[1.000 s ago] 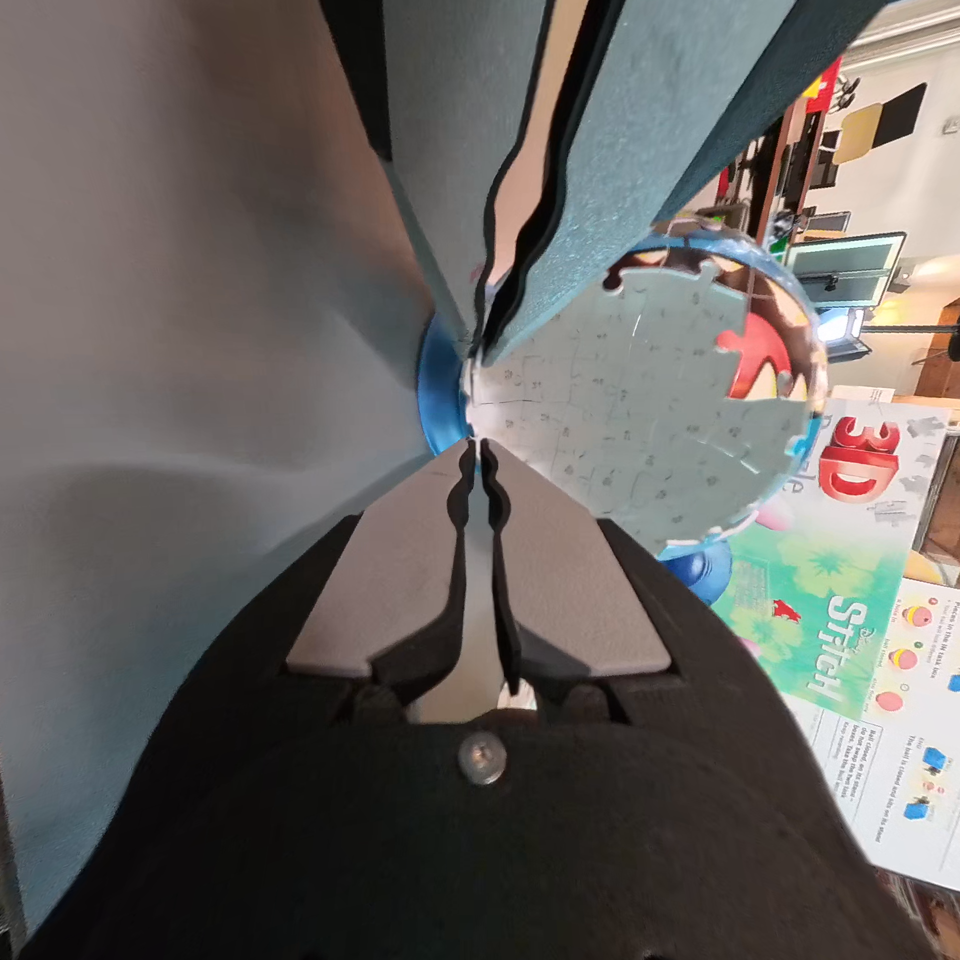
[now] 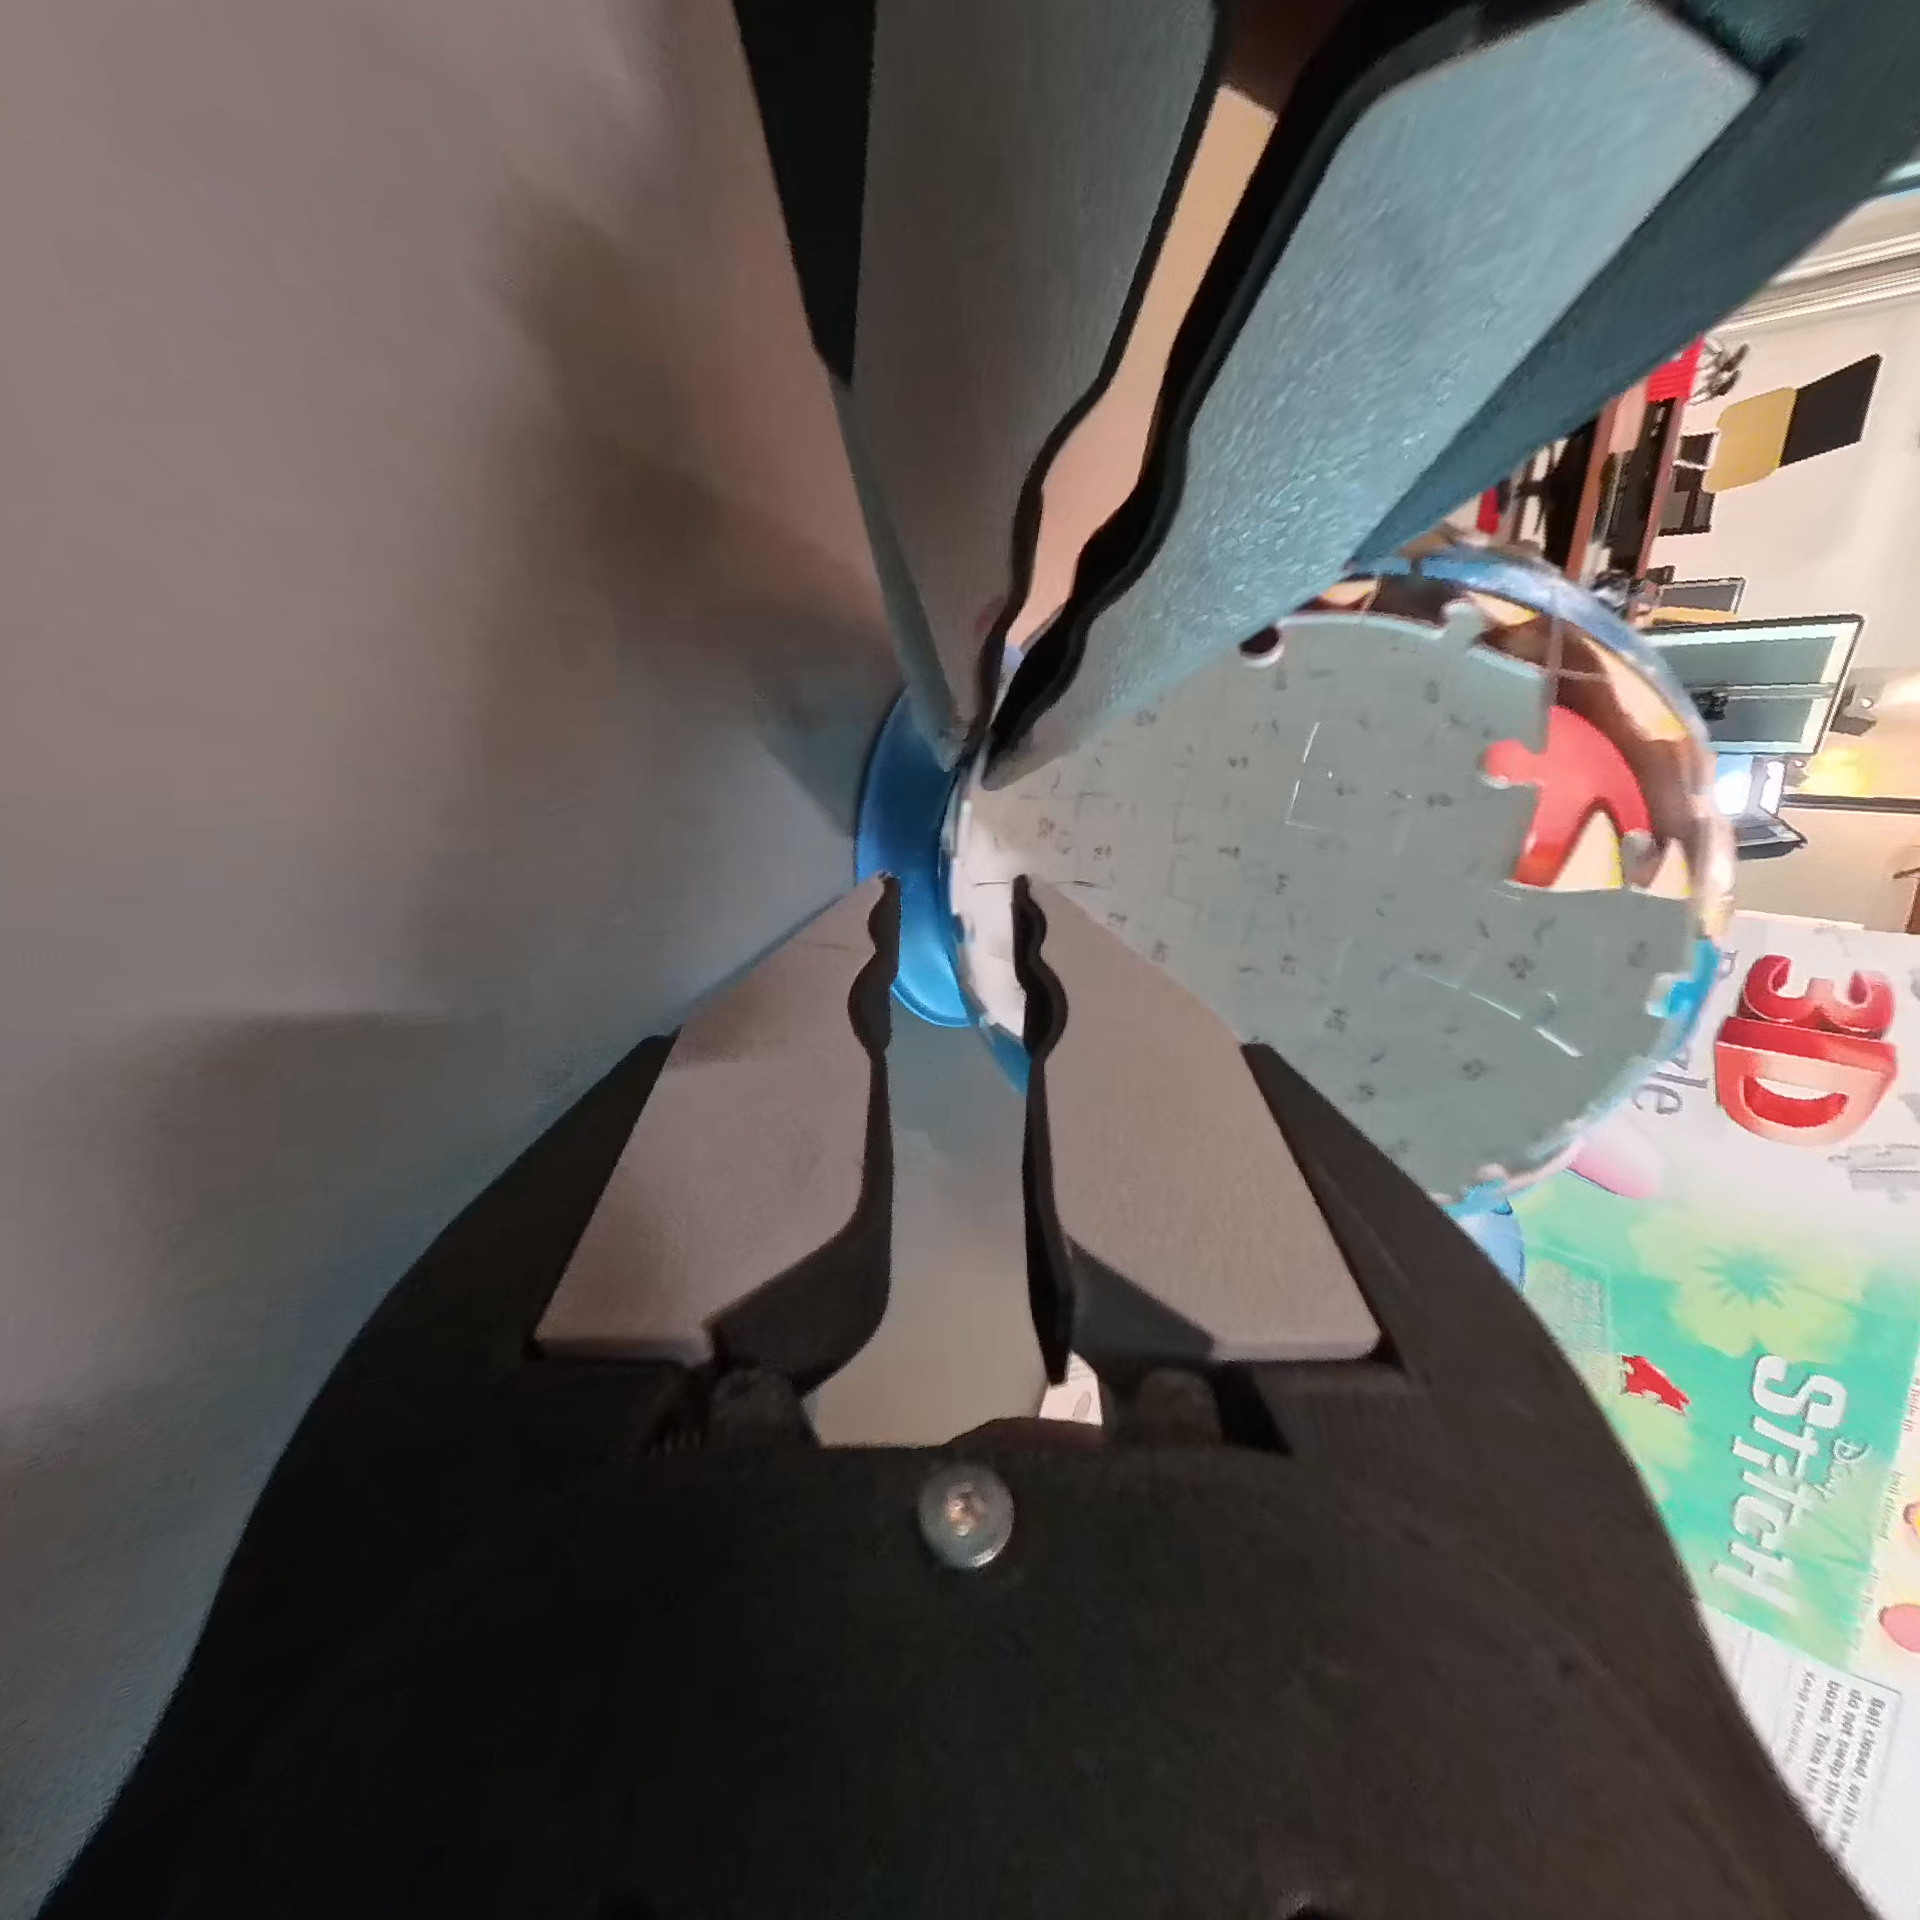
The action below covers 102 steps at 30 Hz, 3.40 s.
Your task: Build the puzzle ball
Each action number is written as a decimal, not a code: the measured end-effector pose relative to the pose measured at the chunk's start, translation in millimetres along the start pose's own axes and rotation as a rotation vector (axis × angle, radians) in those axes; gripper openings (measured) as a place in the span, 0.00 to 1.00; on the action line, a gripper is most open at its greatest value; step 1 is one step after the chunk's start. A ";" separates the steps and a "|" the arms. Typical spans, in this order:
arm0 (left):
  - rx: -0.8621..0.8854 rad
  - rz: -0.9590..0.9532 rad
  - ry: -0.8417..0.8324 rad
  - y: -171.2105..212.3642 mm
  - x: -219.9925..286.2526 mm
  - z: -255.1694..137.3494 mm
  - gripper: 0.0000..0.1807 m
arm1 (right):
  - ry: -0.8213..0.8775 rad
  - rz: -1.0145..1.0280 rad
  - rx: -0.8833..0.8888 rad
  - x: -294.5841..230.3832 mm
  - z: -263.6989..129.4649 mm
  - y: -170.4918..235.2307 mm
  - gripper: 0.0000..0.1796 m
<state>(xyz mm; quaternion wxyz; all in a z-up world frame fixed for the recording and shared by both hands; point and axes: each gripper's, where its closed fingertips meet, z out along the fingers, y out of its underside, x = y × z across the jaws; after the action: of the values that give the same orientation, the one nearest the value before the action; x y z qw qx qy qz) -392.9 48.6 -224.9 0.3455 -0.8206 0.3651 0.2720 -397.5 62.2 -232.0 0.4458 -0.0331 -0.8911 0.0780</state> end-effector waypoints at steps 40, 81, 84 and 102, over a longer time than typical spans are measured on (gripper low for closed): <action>-0.066 0.057 0.040 -3.5 -2.9 2.9 0.00 | -0.029 0.015 0.131 0.6 0.3 0.0 0.04; -0.079 0.067 0.027 -9.1 -9.8 6.8 0.00 | 0.009 -0.050 0.181 8.6 -6.4 2.9 0.05; -0.076 0.066 0.026 -9.7 -9.8 6.0 0.00 | 0.023 -0.076 0.177 10.4 -5.6 3.6 0.03; -0.046 0.040 0.000 -13.6 -12.5 4.3 0.03 | 0.012 -0.059 0.164 10.3 -8.8 2.8 0.00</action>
<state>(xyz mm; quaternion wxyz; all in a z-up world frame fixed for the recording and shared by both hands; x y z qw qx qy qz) -390.3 63.8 -213.7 0.3210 -0.8210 0.3749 0.2871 -396.6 67.2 -219.1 0.4545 0.0291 -0.8796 0.1374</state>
